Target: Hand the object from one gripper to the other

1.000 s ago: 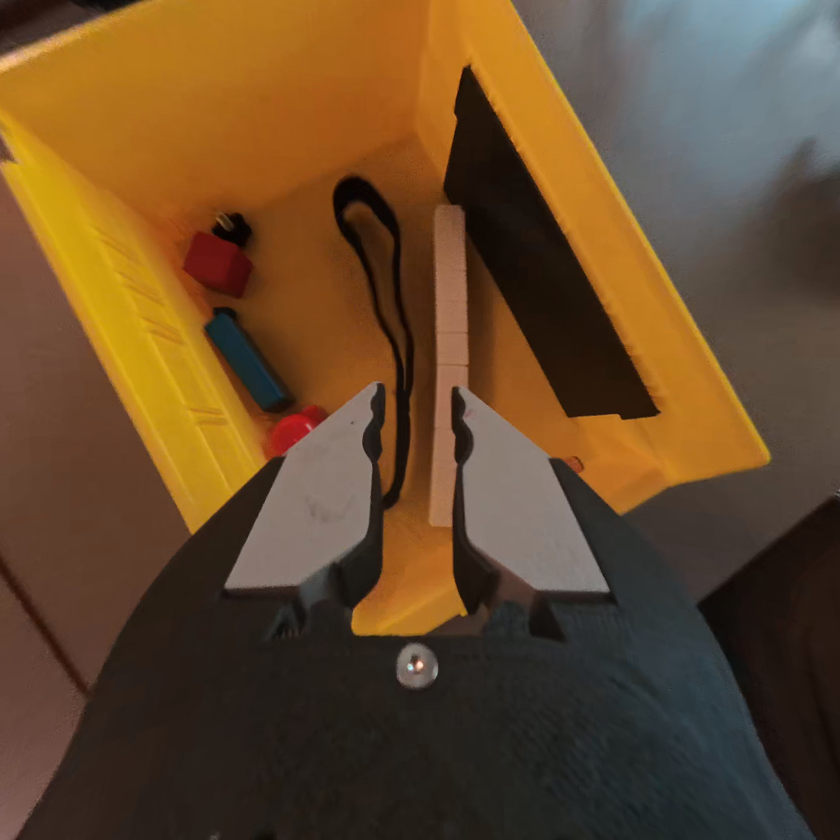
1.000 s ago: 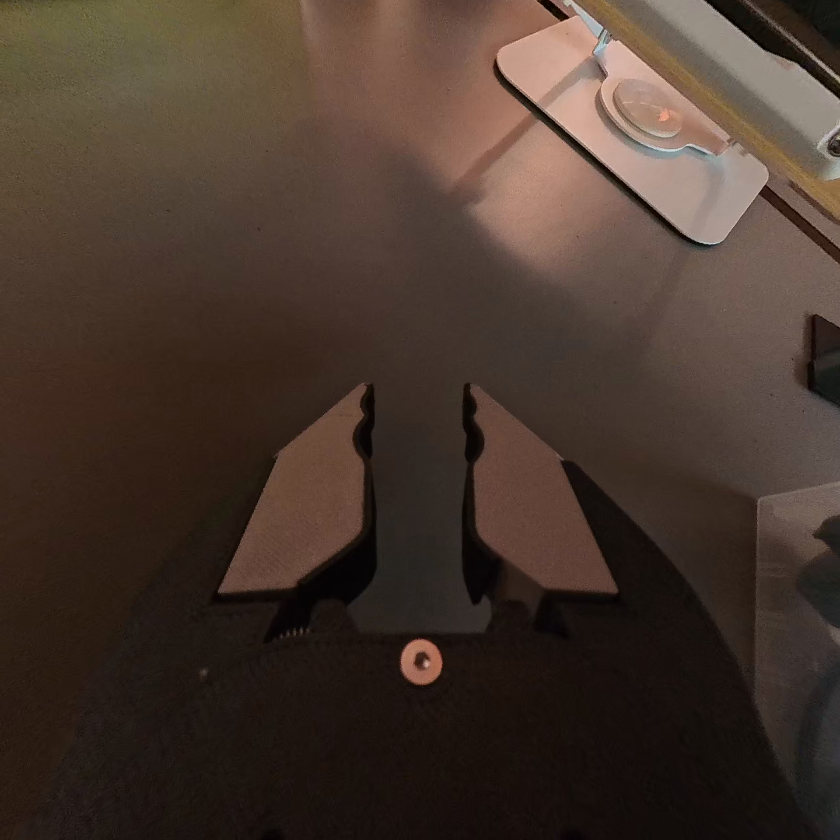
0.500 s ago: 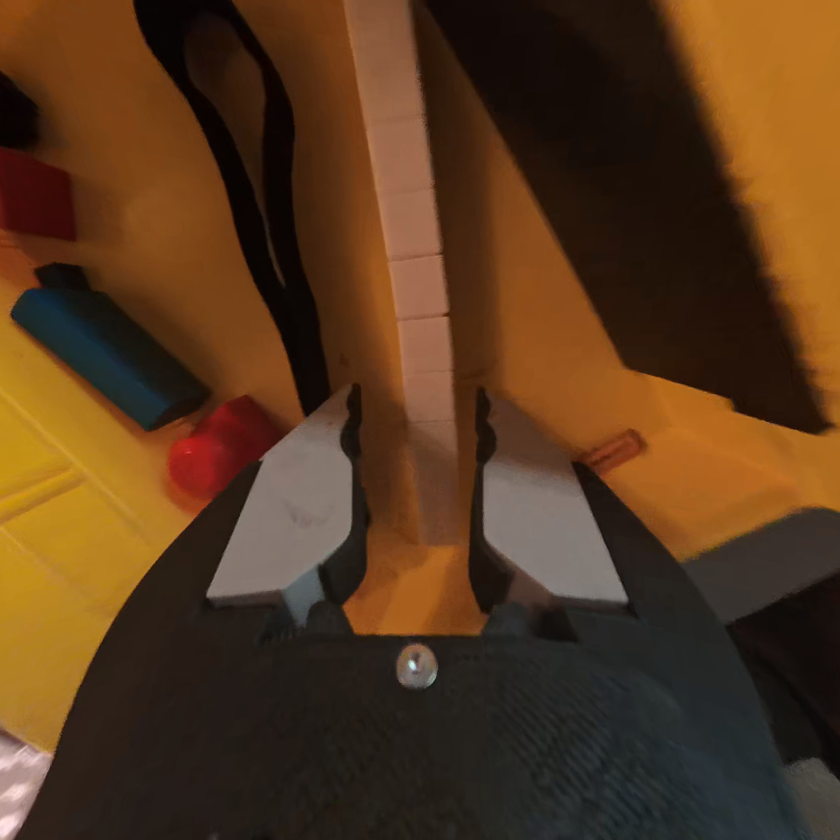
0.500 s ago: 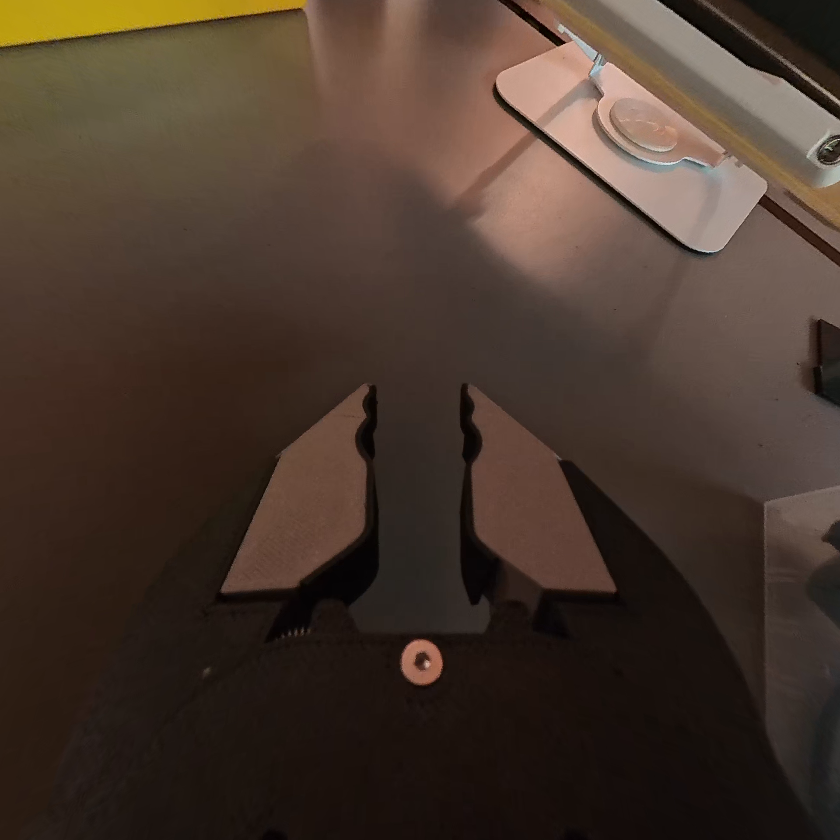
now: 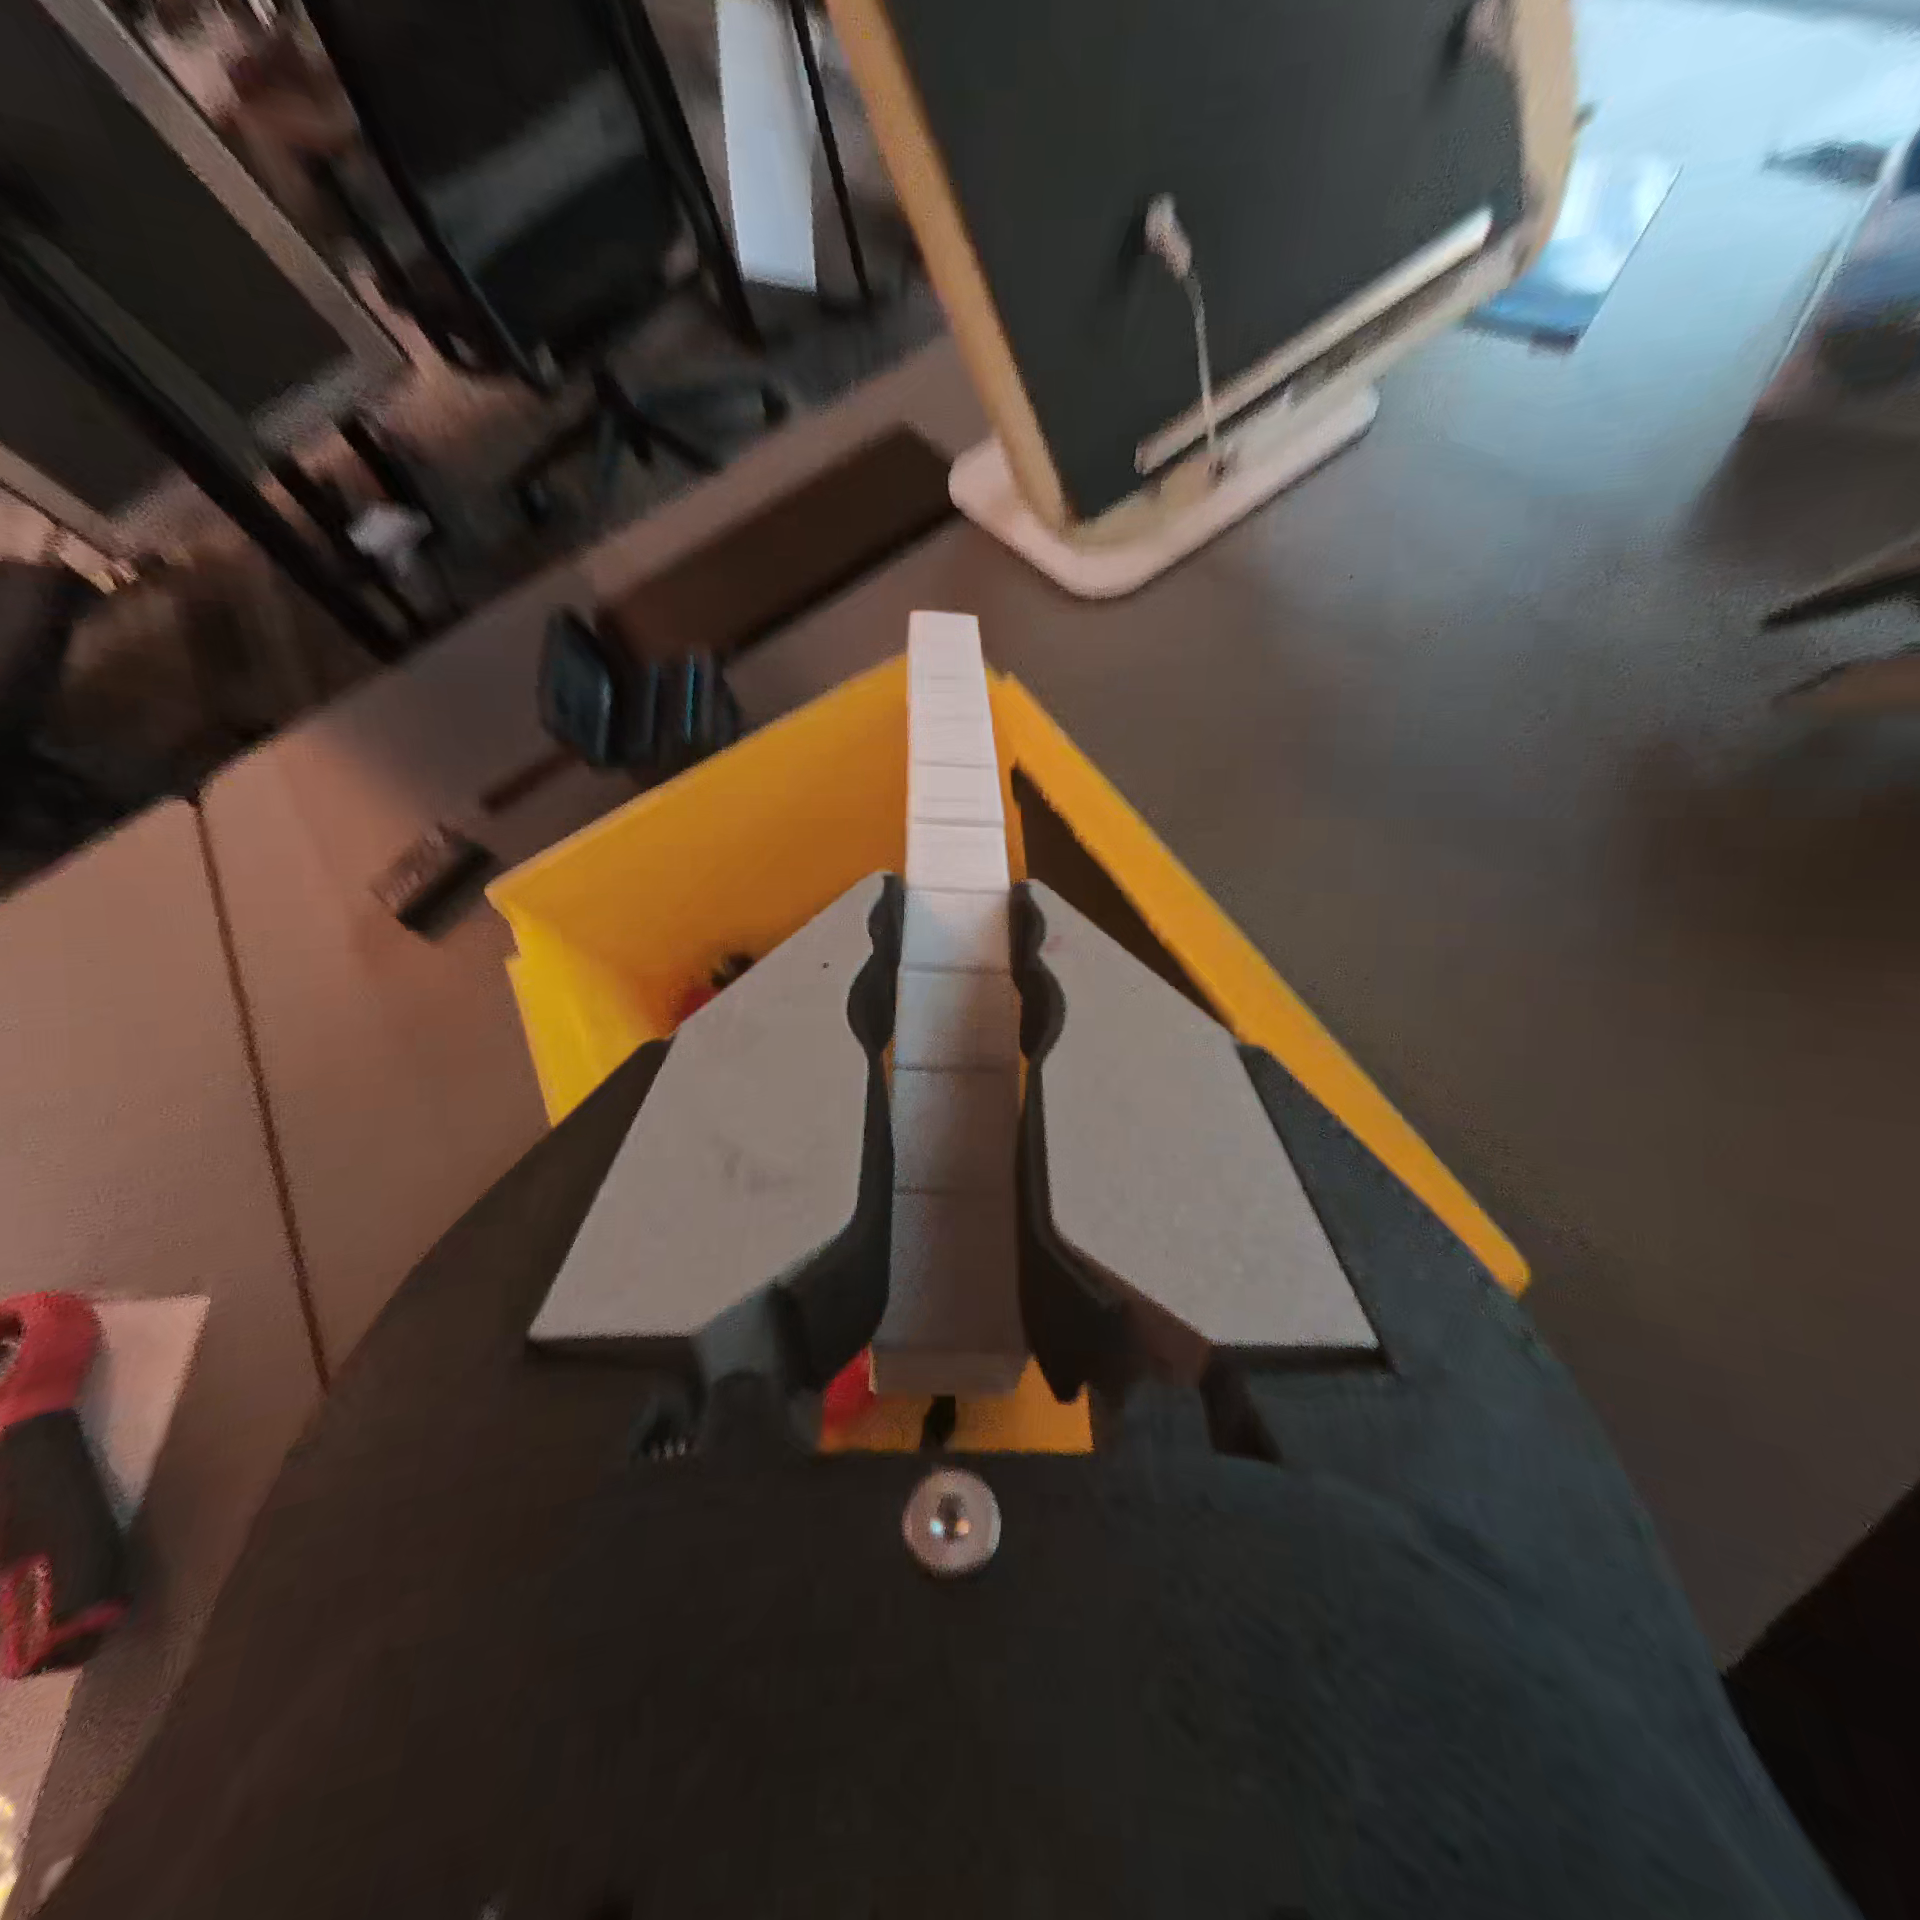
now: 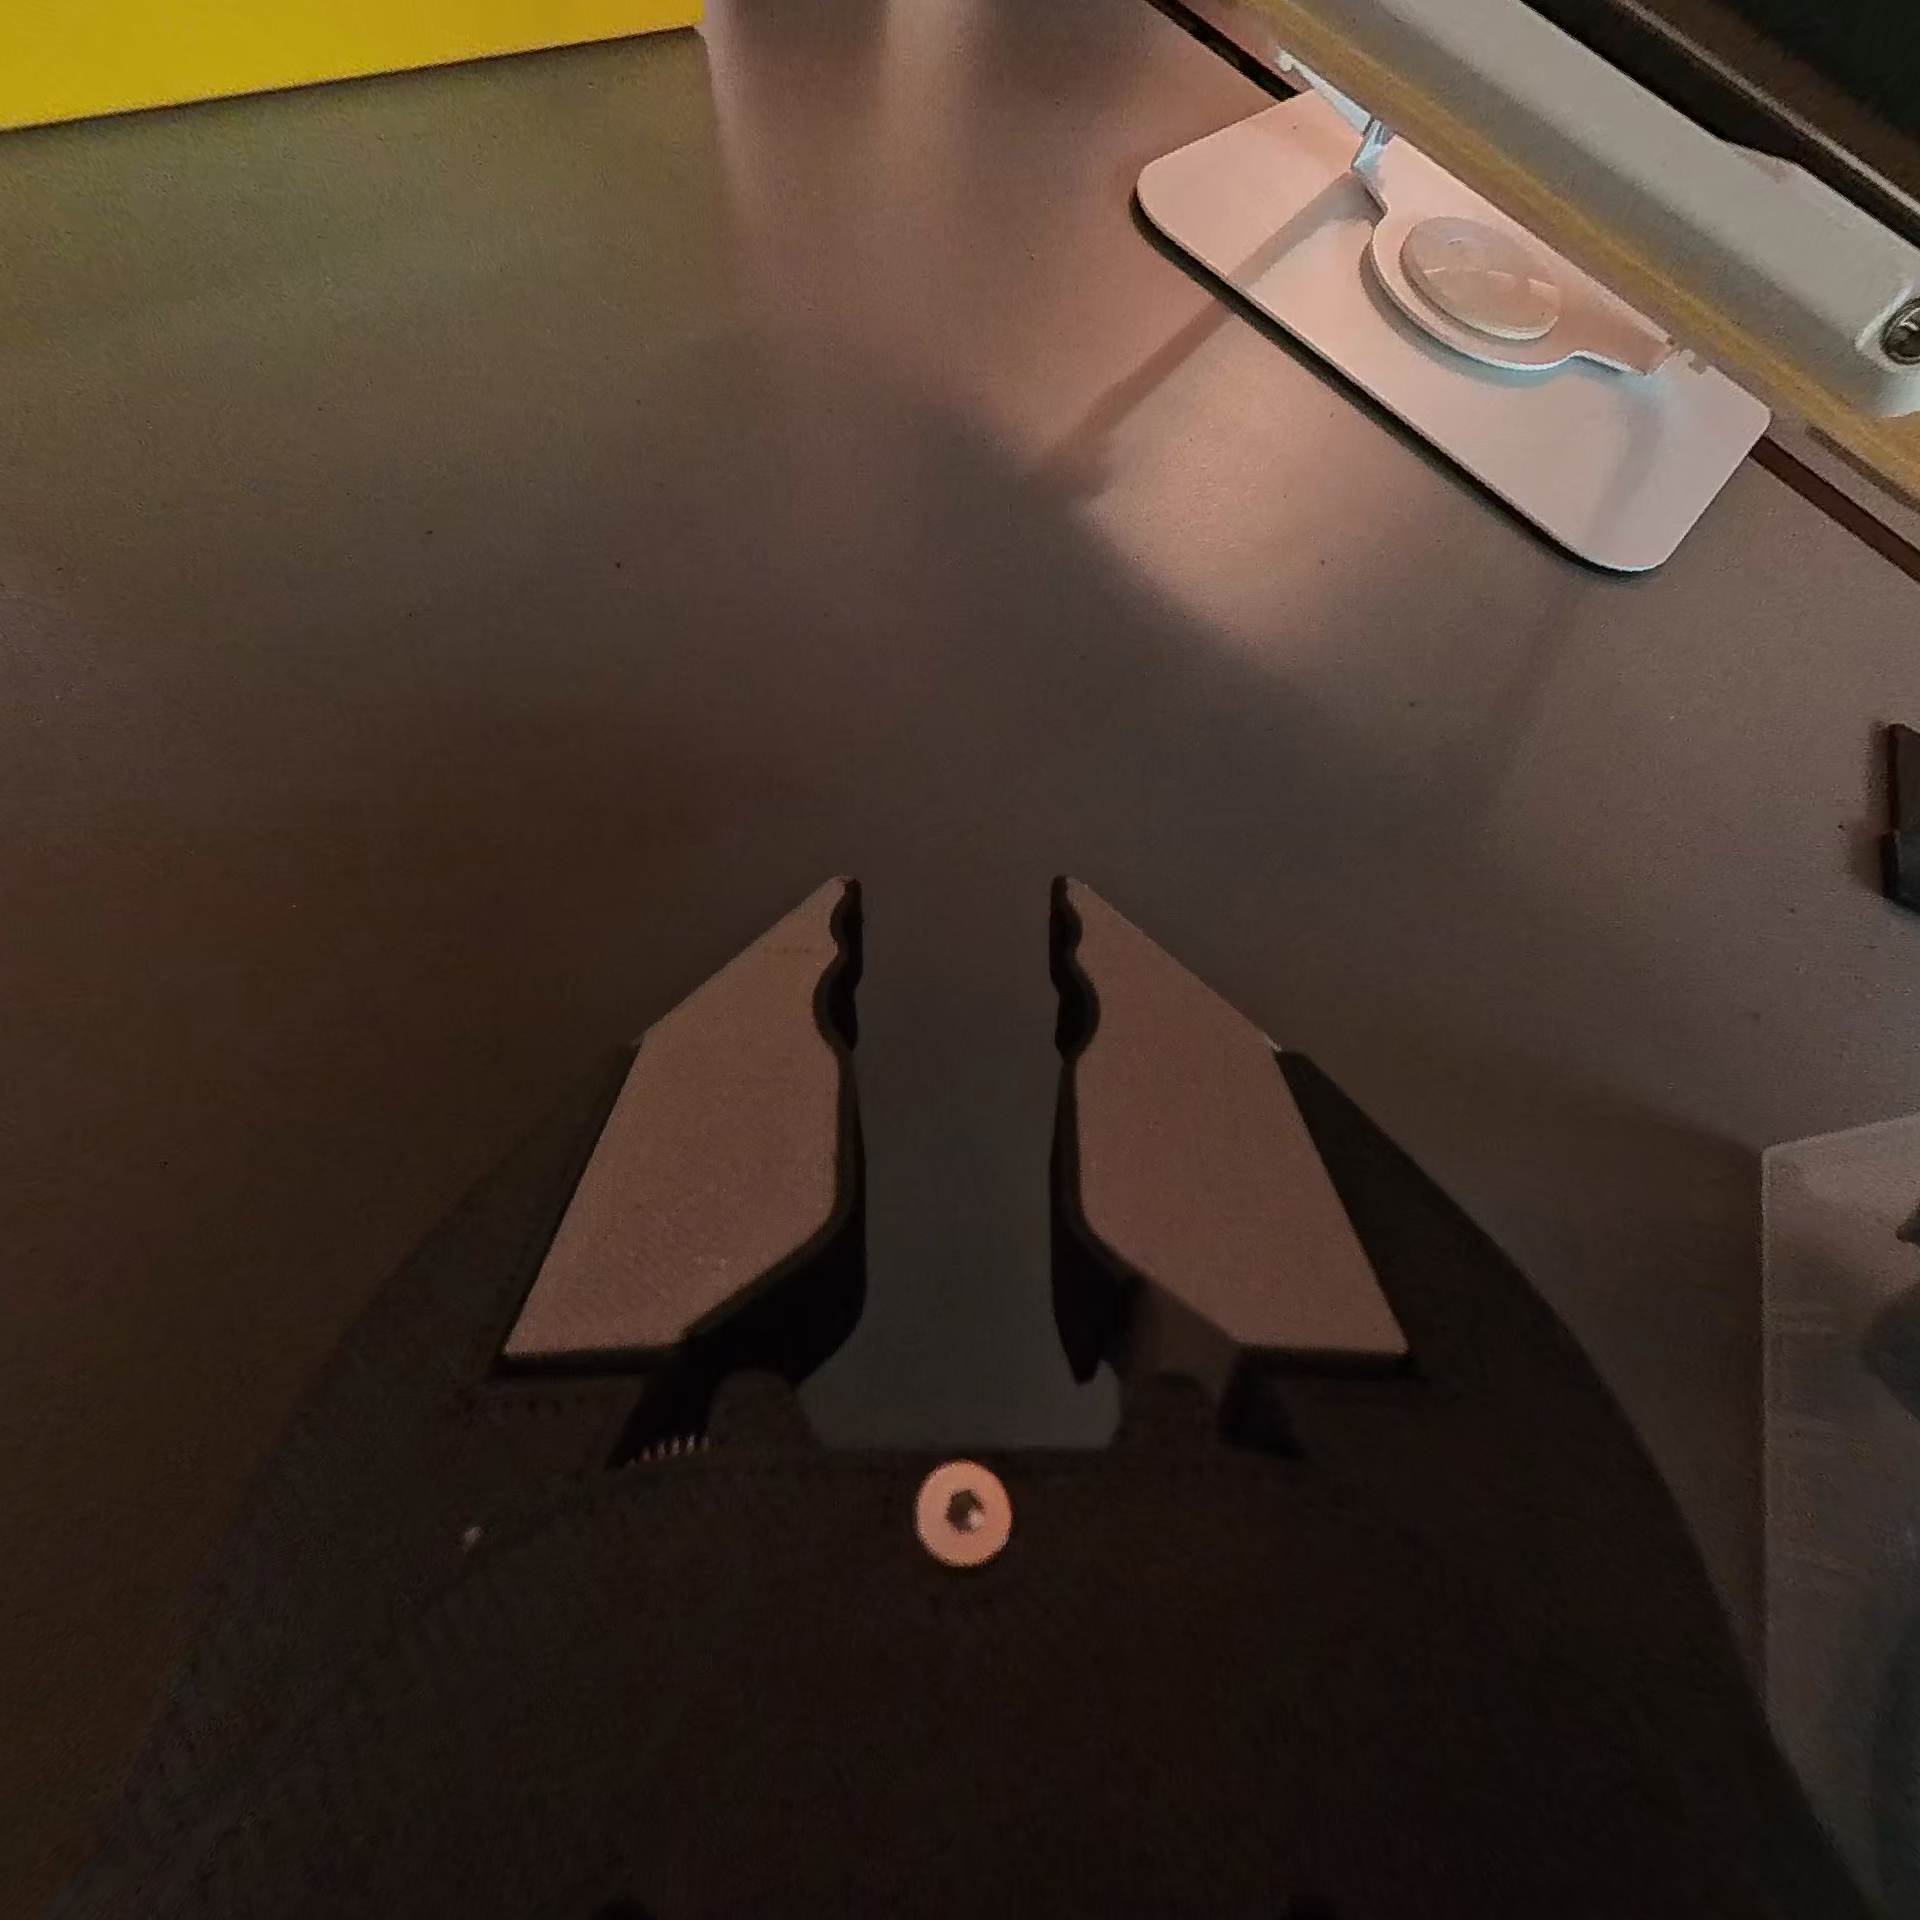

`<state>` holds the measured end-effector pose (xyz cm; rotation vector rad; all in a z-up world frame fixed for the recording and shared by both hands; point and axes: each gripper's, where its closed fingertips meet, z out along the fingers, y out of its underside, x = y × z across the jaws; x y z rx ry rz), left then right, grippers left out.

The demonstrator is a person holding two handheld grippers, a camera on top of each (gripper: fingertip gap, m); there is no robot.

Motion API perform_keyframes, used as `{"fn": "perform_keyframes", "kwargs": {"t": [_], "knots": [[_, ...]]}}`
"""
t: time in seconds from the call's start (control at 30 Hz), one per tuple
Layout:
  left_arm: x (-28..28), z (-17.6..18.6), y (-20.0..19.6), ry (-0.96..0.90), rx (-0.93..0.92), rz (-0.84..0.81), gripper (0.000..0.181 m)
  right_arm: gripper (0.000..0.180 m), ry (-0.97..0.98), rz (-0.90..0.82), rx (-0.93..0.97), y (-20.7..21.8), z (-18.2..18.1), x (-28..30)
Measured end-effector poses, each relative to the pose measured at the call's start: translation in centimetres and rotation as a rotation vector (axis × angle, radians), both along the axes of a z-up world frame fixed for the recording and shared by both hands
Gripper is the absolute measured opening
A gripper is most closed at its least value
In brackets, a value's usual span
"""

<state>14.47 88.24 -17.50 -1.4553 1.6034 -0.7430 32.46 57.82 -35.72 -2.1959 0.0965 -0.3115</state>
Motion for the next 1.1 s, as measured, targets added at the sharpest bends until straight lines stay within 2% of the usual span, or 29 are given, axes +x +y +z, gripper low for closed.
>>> {"fn": "perform_keyframes", "kwargs": {"t": [0.03, 0.13, 0.27, 0.33, 0.4, 0.47, 0.57, 0.63, 0.7, 0.73, 0.8, 0.9, 1.0, 1.1], "knots": [[0.0, 1.4, -0.4, -0.047, 0.025, -0.001, 0.017, 0.033, -0.003, 0.0, 0.0, 0.0, 0.0, 0.0], [0.3, 5.1, -3.1, -0.199, 0.067, -0.059, 0.017, 0.032, -0.017, 0.01, 0.004, 0.1, 0.1, -0.2], [1.3, 6.8, -10.5, -0.327, -0.026, -0.243, 0.017, 0.036, 0.017, 0.098, 0.084, 0.9, 1.2, -1.8], [2.0, 6.2, -15.5, -0.352, -0.095, -0.362, 0.017, 0.05, 0.121, 0.253, 0.17, 1.8, 2.6, -5.1], [2.7, 5.1, -20.8, -0.393, -0.181, -0.49, 0.017, 0.052, 0.224, 0.413, 0.267, 2.1, 4.7, -8.6], [3.3, 3.9, -25.4, -0.421, -0.28, -0.598, 0.017, 0.059, 0.306, 0.499, 0.392, 1.8, 7.6, -10.4], [4.5, 1.5, -29.9, -0.408, -0.428, -0.708, 0.017, 0.065, 0.49, 0.632, 0.612, -0.2, 12.5, -11.9], [5.6, -0.1, -31.4, -0.389, -0.499, -0.74, 0.017, 0.061, 0.582, 0.691, 0.761, -2.1, 15.4, -11.9], [6.2, -1.4, -32.6, -0.355, -0.578, -0.778, 0.017, 0.054, 0.616, 0.677, 0.841, -3.1, 16.7, -10.7], [6.4, -1.8, -33.1, -0.341, -0.617, -0.795, 0.017, 0.051, 0.625, 0.663, 0.853, -3.4, 16.8, -10.1], [6.7, -2.5, -33.5, -0.325, -0.67, -0.807, 0.017, 0.026, 0.615, 0.657, 0.841, -3.7, 16.4, -9.6], [7.4, -3.6, -33.4, -0.274, -0.717, -0.79, 0.017, 0.019, 0.595, 0.662, 0.798, -4.0, 16.1, -9.2], [8.6, -5.4, -31.0, -0.219, -0.647, -0.671, 0.035, 0.018, 0.425, 0.539, 0.752, -3.8, 16.2, -7.9], [8.3, -6.1, -29.1, -0.207, -0.663, -0.623, 0.04, 0.019, 0.141, 0.379, 0.65, -4.0, 16.1, -6.3]]}}
